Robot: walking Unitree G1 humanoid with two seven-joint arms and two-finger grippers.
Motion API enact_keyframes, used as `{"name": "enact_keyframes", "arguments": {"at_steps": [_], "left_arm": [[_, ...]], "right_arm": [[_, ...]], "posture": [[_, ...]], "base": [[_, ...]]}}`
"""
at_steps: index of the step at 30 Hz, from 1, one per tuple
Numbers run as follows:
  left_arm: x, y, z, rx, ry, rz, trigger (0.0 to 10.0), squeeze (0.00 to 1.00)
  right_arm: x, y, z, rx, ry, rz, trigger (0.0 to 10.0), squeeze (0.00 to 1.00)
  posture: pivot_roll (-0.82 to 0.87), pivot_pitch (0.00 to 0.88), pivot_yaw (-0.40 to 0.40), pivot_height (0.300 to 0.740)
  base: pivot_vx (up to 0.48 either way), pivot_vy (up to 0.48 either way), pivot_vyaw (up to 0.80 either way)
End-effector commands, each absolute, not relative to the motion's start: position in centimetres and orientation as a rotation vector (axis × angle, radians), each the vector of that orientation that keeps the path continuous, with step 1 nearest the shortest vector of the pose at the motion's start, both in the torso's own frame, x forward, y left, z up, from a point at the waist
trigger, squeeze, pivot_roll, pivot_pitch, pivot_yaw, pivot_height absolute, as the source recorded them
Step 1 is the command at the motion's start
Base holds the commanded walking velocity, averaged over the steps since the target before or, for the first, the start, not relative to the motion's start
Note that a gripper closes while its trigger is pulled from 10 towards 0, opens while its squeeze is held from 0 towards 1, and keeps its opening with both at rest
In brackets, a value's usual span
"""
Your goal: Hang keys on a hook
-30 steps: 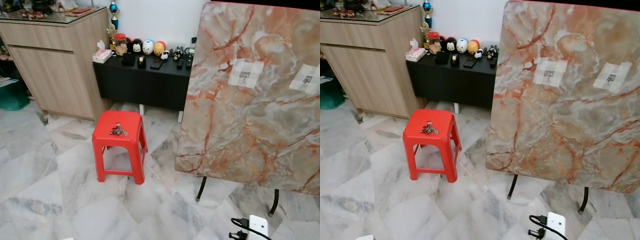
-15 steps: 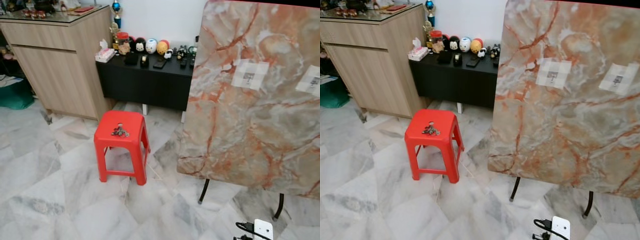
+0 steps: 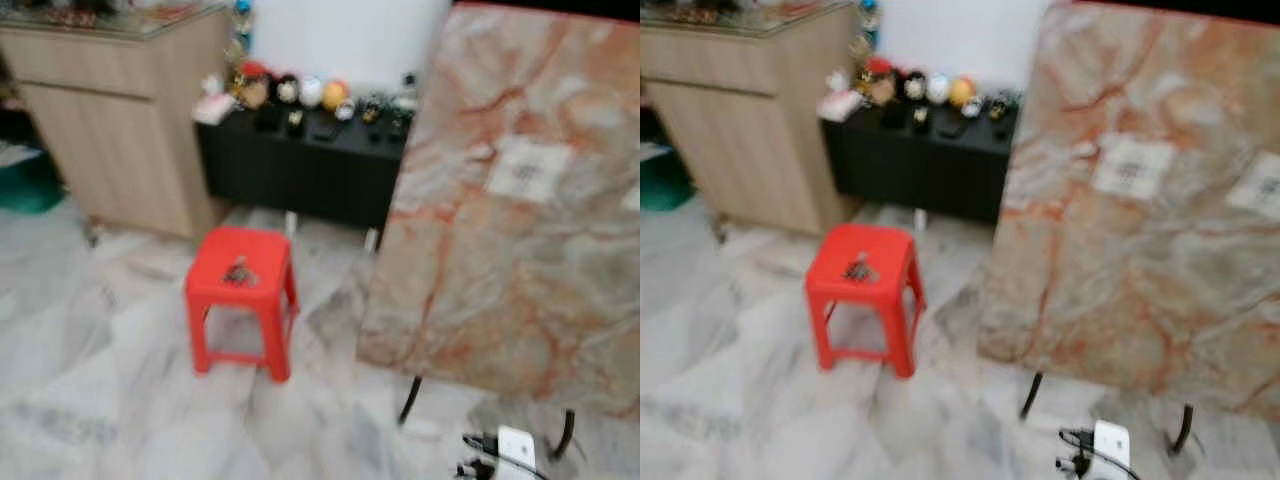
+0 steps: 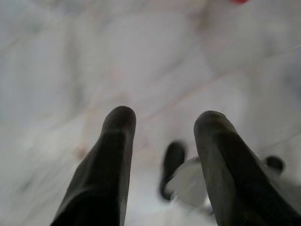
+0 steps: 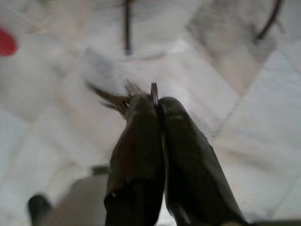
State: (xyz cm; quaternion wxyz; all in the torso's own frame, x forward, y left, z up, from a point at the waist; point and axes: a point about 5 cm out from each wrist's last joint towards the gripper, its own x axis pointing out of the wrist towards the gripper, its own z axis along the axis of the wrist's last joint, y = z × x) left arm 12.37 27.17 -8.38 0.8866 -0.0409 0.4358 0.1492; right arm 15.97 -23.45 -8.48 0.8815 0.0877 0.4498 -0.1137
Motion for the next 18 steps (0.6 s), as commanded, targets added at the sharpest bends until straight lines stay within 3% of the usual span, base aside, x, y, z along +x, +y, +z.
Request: {"name": "enact_keyframes", "arguments": {"at_steps": [1,12,18], "left_arm": [[12.1,26.5,-8.7,-0.079,0.930,0.289,10.0,0.00],[10.2,28.0,-8.5,-0.078,0.921,0.294,10.0,0.00],[12.6,27.9,-8.0,-0.063,0.897,0.297,10.0,0.00]], "right_arm": [[15.8,-23.7,-8.5,0.182,0.949,-0.243,10.0,0.00],[16.2,-22.9,-8.6,0.201,0.941,-0.243,10.0,0.00],[16.1,-22.4,-8.7,0.209,0.943,-0.241,10.0,0.00]], "posture": [[0.10,0.000,-0.055,0.718],[0.09,0.000,-0.055,0.718],[0.10,0.000,-0.058,0.718]], "base": [[0.341,0.000,0.00],[0.312,0.000,0.00],[0.056,0.000,0.00]]}}
